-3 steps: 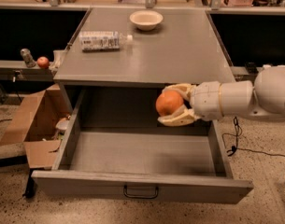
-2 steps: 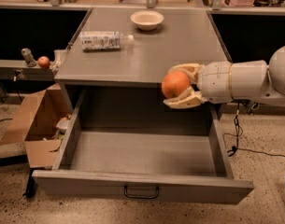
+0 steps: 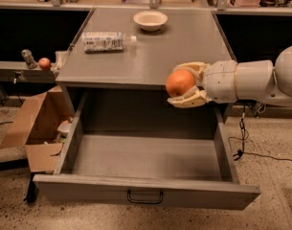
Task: Pick orange from top drawer and place on counter
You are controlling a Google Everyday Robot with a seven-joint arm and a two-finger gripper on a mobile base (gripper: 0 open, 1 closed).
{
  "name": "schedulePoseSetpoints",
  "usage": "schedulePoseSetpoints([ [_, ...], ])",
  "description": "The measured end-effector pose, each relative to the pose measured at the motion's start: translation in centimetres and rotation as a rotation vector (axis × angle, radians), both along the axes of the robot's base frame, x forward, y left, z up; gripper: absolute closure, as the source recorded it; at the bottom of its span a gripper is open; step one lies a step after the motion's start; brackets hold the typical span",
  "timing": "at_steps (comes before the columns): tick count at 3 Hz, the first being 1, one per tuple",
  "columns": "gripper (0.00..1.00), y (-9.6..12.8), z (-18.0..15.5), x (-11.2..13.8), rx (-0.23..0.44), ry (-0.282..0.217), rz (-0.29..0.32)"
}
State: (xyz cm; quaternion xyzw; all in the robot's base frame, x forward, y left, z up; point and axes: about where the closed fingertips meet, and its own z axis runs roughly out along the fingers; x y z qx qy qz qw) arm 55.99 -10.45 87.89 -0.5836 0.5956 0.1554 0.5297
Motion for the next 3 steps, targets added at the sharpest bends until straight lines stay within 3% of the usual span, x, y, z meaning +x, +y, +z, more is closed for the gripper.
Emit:
schedulePoseSetpoints([
  [1, 1.0, -1.5, -0.1, 6.3, 0.04, 0.018, -0.036],
  [3, 1.0, -2.7, 2.5, 14.9, 0.096, 0.007, -0.095],
])
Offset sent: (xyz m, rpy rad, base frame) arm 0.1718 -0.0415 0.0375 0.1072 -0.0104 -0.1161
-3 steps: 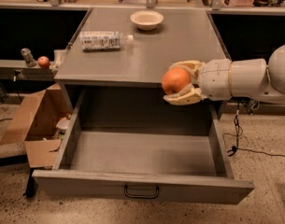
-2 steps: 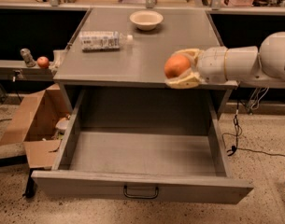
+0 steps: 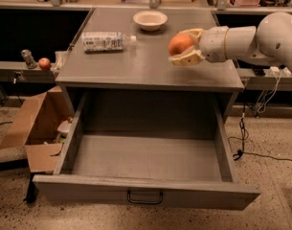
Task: Pick orange from top drawer and place on counter
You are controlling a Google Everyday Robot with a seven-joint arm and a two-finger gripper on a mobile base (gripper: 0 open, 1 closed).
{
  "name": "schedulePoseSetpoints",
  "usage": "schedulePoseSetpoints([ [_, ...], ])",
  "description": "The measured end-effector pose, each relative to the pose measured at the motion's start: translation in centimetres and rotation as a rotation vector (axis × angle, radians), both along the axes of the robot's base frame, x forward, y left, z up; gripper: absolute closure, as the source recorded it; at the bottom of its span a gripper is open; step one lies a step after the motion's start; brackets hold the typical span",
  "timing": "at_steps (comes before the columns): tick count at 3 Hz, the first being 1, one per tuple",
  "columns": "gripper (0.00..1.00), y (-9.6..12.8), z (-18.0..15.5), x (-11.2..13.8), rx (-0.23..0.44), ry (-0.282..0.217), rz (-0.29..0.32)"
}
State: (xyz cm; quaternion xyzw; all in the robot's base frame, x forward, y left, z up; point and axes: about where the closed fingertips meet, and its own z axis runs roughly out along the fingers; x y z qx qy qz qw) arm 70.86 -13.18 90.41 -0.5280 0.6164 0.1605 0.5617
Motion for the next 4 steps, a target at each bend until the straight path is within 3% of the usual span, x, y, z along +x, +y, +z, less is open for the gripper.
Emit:
schedulePoseSetpoints([
  [1, 1.0, 0.1, -0.3, 3.1, 0.033, 0.042, -0.044],
  [2, 1.0, 0.4, -1.9, 6.6, 0.095, 0.129, -0.135],
  [4, 0.97, 1.0, -4.8, 10.0, 0.119, 0.202, -0.201],
])
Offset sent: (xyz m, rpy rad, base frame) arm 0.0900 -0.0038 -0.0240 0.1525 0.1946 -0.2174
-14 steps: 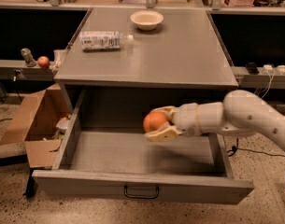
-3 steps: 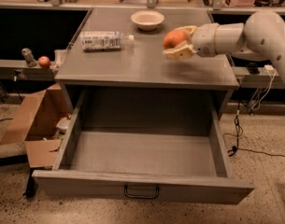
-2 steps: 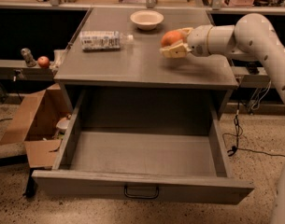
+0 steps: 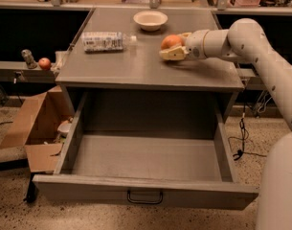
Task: Pick orange from top drawer and place on counter
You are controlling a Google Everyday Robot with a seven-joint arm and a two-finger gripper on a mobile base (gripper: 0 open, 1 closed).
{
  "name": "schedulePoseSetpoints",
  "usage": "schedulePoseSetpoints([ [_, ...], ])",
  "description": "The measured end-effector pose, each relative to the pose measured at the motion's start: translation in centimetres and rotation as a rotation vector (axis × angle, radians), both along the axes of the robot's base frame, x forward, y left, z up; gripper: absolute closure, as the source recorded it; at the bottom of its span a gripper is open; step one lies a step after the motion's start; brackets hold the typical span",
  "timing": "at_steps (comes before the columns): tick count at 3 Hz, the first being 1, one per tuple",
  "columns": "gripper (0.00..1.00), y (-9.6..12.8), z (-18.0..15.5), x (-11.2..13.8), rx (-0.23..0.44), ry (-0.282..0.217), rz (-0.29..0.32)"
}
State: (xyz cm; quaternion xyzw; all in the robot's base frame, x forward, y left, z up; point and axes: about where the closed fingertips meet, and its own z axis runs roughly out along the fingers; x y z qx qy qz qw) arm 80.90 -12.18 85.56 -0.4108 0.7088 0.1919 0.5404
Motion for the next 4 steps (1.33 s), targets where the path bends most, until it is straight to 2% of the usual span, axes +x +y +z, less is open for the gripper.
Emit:
schedulePoseSetpoints([
  [1, 0.74, 0.35, -0.76, 0.64, -0.001, 0.023, 0.013],
  [2, 0.43, 0.36, -0.73, 0.66, -0.001, 0.022, 0.013],
  [4, 0.0, 0.36, -0.73, 0.66, -0.001, 0.022, 0.013],
])
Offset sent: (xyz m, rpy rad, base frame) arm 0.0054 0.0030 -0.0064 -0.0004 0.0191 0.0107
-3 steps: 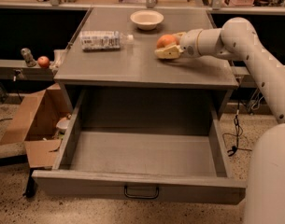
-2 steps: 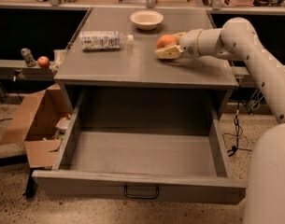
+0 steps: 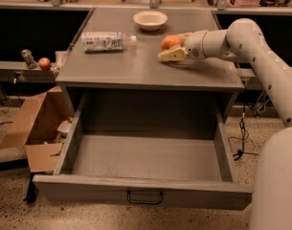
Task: Pick orange from top drawer and place on counter
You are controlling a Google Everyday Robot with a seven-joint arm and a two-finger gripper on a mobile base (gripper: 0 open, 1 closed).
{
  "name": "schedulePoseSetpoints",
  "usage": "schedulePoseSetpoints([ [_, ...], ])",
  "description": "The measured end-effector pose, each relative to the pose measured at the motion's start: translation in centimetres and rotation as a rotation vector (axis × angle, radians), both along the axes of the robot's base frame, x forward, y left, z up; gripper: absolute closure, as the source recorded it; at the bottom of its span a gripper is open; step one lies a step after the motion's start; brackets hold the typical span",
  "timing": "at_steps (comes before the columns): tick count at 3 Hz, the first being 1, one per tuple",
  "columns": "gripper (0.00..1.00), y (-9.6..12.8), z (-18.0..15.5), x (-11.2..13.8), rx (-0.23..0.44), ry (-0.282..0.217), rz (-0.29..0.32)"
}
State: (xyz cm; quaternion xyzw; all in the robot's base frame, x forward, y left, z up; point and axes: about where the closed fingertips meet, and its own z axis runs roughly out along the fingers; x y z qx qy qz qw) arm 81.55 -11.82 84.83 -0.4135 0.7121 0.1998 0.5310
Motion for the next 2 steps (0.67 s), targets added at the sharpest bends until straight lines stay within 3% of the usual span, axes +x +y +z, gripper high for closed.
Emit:
schedulePoseSetpoints([
  [2, 0.0, 0.37, 0.99, -0.57, 0.022, -0.008, 0.027],
])
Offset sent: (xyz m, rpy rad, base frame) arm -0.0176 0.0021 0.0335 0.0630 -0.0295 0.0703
